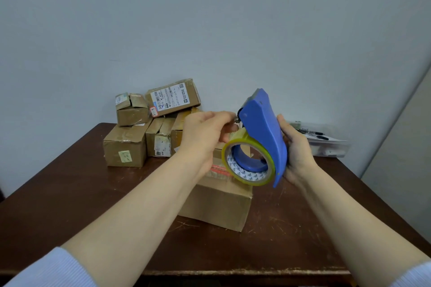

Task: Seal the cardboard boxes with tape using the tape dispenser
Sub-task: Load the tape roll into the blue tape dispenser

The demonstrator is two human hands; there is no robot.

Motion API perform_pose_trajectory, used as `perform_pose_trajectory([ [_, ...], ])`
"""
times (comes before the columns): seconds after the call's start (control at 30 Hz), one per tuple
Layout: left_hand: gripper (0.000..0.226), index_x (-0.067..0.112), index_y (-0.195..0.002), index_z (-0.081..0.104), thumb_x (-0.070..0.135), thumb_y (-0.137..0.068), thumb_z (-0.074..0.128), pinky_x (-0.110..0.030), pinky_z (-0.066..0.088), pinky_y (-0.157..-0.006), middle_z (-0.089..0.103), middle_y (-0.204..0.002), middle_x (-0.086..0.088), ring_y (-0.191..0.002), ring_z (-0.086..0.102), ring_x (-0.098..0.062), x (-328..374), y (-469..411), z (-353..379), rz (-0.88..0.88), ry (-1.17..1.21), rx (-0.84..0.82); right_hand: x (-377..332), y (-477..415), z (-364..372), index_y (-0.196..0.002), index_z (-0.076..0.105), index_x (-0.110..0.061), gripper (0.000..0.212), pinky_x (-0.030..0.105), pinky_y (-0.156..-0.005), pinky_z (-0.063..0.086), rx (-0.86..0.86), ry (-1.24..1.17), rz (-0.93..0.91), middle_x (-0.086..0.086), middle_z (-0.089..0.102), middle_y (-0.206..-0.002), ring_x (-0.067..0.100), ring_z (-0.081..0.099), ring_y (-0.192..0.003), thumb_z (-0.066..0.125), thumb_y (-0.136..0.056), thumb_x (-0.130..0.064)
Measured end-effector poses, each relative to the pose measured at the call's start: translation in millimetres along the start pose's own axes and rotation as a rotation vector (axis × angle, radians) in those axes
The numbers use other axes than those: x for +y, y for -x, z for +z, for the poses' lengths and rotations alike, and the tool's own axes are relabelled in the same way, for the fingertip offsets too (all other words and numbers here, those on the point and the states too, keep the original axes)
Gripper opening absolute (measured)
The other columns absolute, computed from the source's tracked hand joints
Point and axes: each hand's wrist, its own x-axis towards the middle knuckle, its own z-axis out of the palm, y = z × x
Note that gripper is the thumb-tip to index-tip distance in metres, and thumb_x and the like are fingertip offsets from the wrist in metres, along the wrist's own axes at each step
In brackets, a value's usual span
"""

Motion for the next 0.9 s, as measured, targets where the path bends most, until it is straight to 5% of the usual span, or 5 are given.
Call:
perform_pose_trajectory([
  [0.2,0.011,0.003,-0.075,0.069,0.011,-0.081,0.072,-0.019,0.042,-0.049,0.065,-0.064,-0.008,-0.042,0.047,-0.007,5,0,-5,0.043,-0.140,-0.059,-4,0,-10,-0.104,0.066,-0.010,0.050,0.026,-0.056,0.055,-0.124,0.177,0.014,0.007,0.073,-0.078,0.020,0.069,-0.067,0.047,-0.084,-0.052],
  [0.4,0.023,0.011,-0.067,0.062,0.008,-0.090,0.060,-0.017,0.038,-0.052,0.060,-0.060,0.003,-0.049,0.049,-0.001,1,-12,-6,0.103,-0.227,0.016,-10,1,-15,-0.083,0.071,-0.011,0.083,0.022,-0.059,0.054,-0.330,0.512,0.053,0.003,0.074,-0.078,0.013,0.070,-0.068,0.091,-0.016,-0.057],
  [0.63,0.021,0.000,-0.078,0.063,-0.006,-0.089,0.047,-0.021,0.034,-0.049,0.060,-0.061,-0.002,-0.047,0.045,-0.008,-2,-23,-9,0.004,-0.190,0.016,-20,-3,-8,-0.073,0.072,-0.015,0.072,0.024,-0.054,0.052,-0.335,0.608,0.064,0.006,0.072,-0.075,0.017,0.068,-0.062,0.089,-0.020,-0.061],
  [0.8,0.020,0.004,-0.073,0.055,0.001,-0.093,0.055,-0.024,0.036,-0.051,0.054,-0.064,-0.006,-0.053,0.049,-0.013,-4,-44,-16,-0.098,0.009,0.130,-29,0,-10,-0.076,0.071,-0.012,0.040,0.024,-0.056,0.053,-0.322,0.820,0.104,0.009,0.072,-0.074,0.018,0.068,-0.061,0.080,-0.053,-0.045],
  [0.9,0.014,0.009,-0.081,0.054,0.007,-0.095,0.053,-0.019,0.036,-0.041,0.056,-0.066,-0.003,-0.042,0.054,-0.005,-9,-50,-22,-0.164,0.043,0.142,-34,-1,-18,-0.083,0.070,-0.010,0.057,0.029,-0.064,0.053,-0.291,0.939,0.113,0.011,0.074,-0.081,0.022,0.069,-0.068,0.079,-0.048,-0.054],
])
